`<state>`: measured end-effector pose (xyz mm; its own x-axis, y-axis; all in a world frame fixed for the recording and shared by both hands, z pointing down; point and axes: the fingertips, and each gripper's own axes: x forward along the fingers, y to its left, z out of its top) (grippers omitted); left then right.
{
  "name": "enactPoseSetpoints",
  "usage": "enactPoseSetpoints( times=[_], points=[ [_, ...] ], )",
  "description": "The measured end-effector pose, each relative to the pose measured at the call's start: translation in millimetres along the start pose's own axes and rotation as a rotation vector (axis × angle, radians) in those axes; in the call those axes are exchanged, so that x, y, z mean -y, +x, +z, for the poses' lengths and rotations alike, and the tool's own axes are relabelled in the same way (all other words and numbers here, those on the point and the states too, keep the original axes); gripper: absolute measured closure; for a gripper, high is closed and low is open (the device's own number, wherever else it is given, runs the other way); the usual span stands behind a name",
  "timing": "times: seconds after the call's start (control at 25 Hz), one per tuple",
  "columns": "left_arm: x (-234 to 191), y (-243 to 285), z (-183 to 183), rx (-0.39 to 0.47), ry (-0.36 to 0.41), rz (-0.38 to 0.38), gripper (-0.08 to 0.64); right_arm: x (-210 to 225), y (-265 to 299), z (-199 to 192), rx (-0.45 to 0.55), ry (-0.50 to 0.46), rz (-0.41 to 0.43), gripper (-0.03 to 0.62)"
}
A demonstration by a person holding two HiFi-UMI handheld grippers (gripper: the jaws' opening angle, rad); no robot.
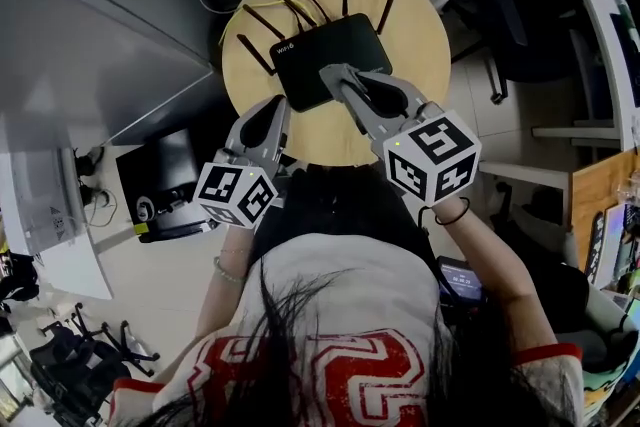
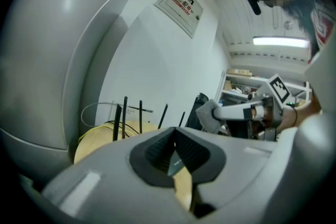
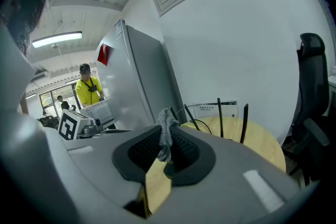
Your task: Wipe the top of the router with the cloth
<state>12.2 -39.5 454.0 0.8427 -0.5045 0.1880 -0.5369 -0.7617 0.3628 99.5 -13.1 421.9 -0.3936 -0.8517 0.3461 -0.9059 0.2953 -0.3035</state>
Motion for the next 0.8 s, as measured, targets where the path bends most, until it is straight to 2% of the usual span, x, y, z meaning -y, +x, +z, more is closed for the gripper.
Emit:
enactPoseSetpoints(
  times=[0.8],
  points=[
    [-17.6, 3.7, 8.8, 0.023, -0.007, 0.035, 0.558, 11.4, 18.8, 5.9, -0.014, 0.025, -0.001, 0.554]
  ],
)
